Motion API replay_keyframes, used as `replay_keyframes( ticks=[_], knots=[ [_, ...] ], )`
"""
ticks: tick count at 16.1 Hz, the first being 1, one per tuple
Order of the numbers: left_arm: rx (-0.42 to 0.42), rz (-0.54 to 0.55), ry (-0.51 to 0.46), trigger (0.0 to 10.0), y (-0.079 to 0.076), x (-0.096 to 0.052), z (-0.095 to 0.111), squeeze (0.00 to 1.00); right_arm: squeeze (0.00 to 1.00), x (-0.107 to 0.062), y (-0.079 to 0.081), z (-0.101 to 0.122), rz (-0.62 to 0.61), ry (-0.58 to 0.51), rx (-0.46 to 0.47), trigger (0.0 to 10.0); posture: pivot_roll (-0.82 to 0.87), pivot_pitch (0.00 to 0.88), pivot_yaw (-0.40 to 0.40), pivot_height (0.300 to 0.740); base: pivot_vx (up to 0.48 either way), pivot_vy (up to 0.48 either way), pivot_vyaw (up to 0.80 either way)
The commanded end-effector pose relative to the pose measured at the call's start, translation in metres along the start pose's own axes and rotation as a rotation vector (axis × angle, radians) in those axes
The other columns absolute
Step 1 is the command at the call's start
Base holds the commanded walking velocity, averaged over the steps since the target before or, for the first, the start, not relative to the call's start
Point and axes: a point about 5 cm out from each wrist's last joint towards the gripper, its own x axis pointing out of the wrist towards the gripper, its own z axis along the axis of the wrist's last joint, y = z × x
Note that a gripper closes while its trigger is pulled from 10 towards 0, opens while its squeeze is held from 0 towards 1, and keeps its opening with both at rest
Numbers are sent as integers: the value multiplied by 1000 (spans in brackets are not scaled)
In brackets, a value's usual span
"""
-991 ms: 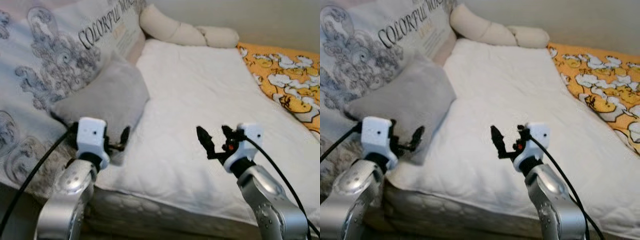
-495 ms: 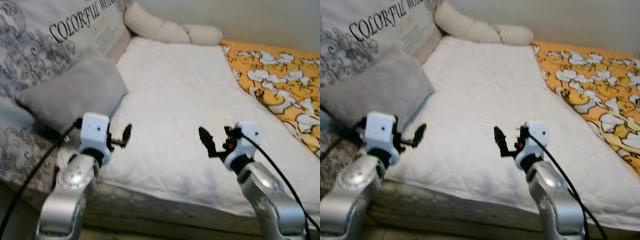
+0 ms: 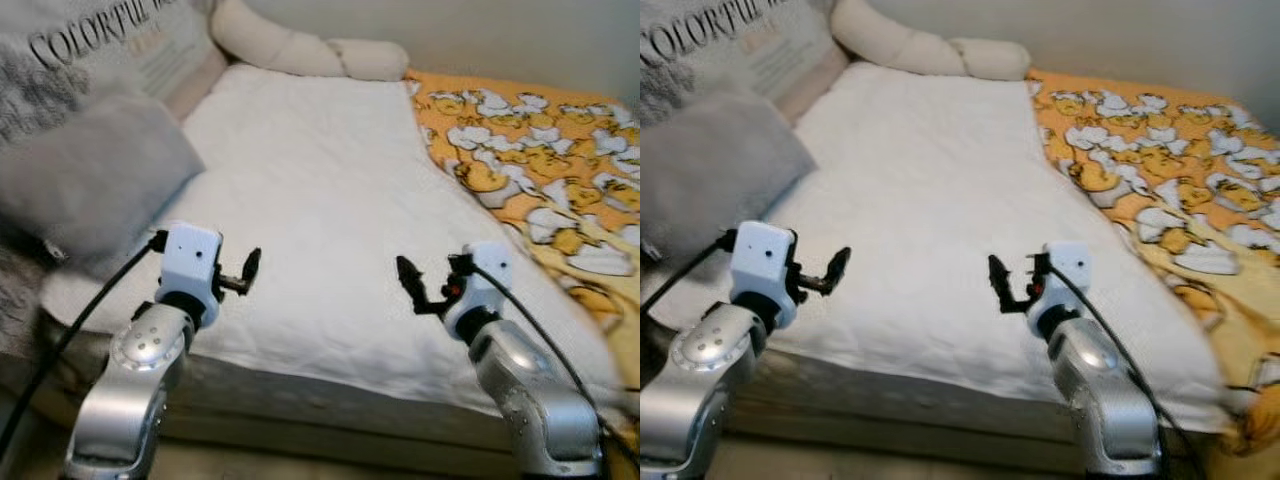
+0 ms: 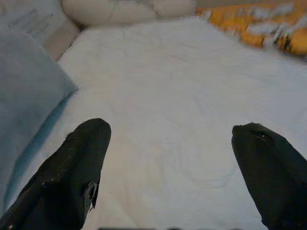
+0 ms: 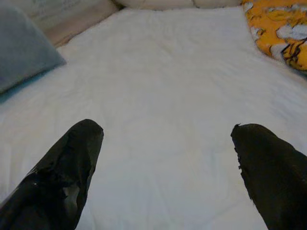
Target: Clean up the room
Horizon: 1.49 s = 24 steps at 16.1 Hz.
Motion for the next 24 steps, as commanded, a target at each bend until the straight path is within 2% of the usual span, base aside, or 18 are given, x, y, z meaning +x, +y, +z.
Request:
replay_keyframes(
  ticks=[1,8,24],
  knots=[
    [10,-13,-10,10000,-2,0,4,1000,0,-1,-5,3,-30,-19,-32,10000,-23,0,-69,740,0,-405,0],
    [14,-20,-14,10000,-3,3,5,1000,0,0,0,6,-3,-53,19,10000,-23,0,-82,740,0,-406,0],
    [18,-30,-14,10000,-6,2,5,1000,0,0,-2,2,-14,-47,-3,10000,-18,0,-75,740,0,-407,0]
  ],
)
